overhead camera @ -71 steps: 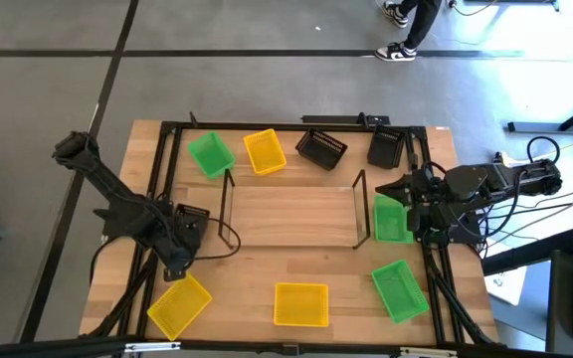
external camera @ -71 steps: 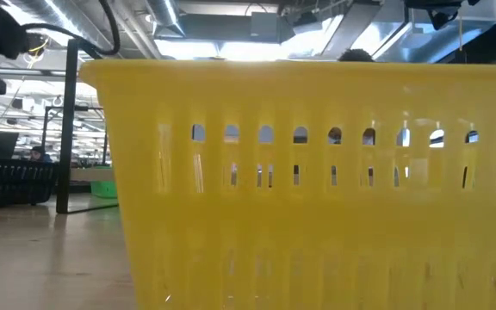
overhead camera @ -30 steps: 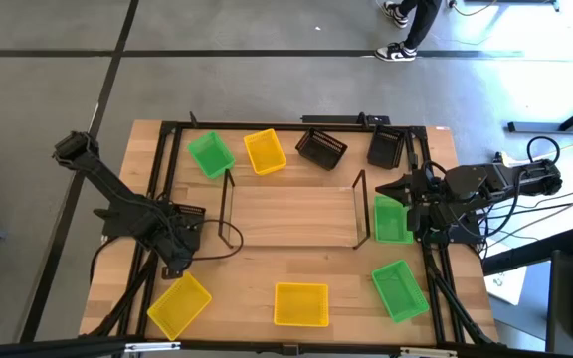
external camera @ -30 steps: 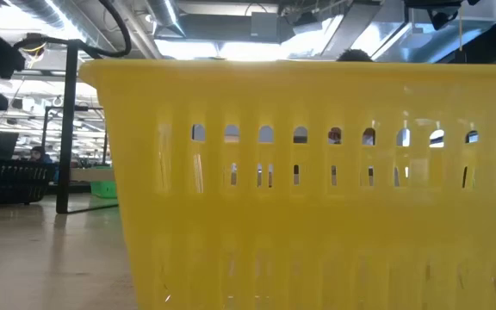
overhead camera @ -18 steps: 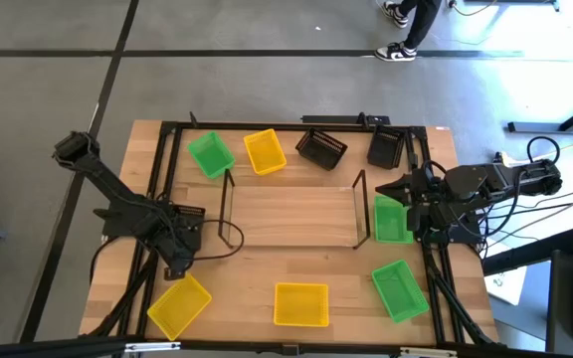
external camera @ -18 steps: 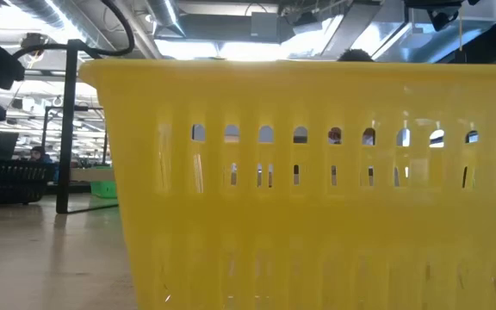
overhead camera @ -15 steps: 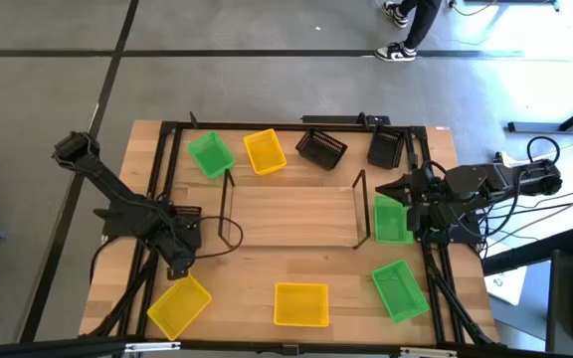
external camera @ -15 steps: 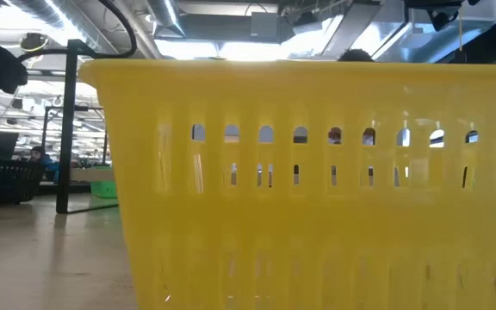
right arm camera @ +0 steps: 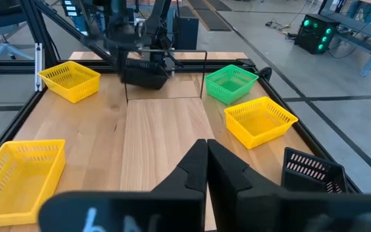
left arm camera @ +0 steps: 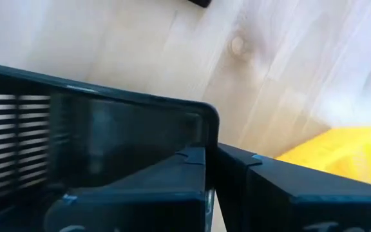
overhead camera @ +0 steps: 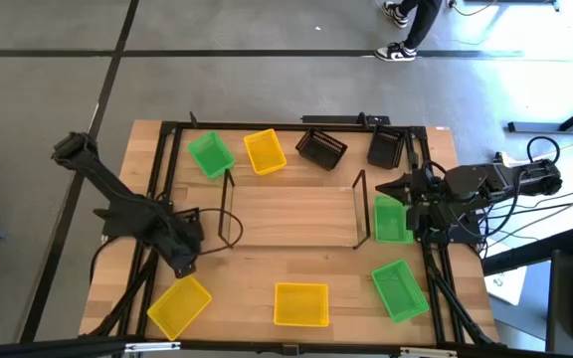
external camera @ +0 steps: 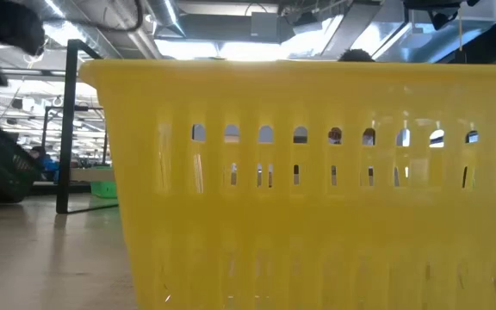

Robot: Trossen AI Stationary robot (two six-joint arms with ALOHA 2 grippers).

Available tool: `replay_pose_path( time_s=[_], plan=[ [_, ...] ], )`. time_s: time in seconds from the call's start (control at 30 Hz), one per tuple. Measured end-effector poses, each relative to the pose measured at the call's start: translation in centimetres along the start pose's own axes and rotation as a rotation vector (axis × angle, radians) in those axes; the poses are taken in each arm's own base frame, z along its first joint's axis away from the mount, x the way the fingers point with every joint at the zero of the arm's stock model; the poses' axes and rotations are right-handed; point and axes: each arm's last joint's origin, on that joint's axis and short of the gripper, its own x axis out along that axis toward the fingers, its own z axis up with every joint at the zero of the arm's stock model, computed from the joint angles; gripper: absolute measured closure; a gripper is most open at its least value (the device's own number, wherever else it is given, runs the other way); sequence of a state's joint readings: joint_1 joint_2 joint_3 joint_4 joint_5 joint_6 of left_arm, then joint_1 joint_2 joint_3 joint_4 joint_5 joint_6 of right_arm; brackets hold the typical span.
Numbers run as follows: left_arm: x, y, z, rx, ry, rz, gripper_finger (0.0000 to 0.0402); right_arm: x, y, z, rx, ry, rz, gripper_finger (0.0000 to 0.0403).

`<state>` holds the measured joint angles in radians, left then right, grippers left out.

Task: Stack baskets on shelf by color
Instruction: Put the left black bin on the shelf

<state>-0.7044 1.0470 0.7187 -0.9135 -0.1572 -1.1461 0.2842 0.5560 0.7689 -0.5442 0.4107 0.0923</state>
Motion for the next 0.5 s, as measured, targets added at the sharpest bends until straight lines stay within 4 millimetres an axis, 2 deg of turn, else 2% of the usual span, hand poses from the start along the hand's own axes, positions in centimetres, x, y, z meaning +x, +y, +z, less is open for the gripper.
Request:
replay_pose_path(
  time_s=[0.17, 0.37, 0.5],
  plan=[
    [-4.7, -0.5, 1.1, 0.033, 0.003, 0.067, 0.0401, 0.0, 0.0, 0.0, 0.0, 0.0, 0.0, 0.0397],
    [-11.2, -0.4, 2.6, 0.031, -0.099, 0.128, 0.0401, 0.0, 0.0, 0.0, 0.003, 0.0, -0.001, 0.0397],
    [-14.0, 0.0, 3.8, 0.035, -0.177, 0.159, 0.0401, 0.0, 0.0, 0.0, 0.007, 0.0, -0.001, 0.0397]
  ],
)
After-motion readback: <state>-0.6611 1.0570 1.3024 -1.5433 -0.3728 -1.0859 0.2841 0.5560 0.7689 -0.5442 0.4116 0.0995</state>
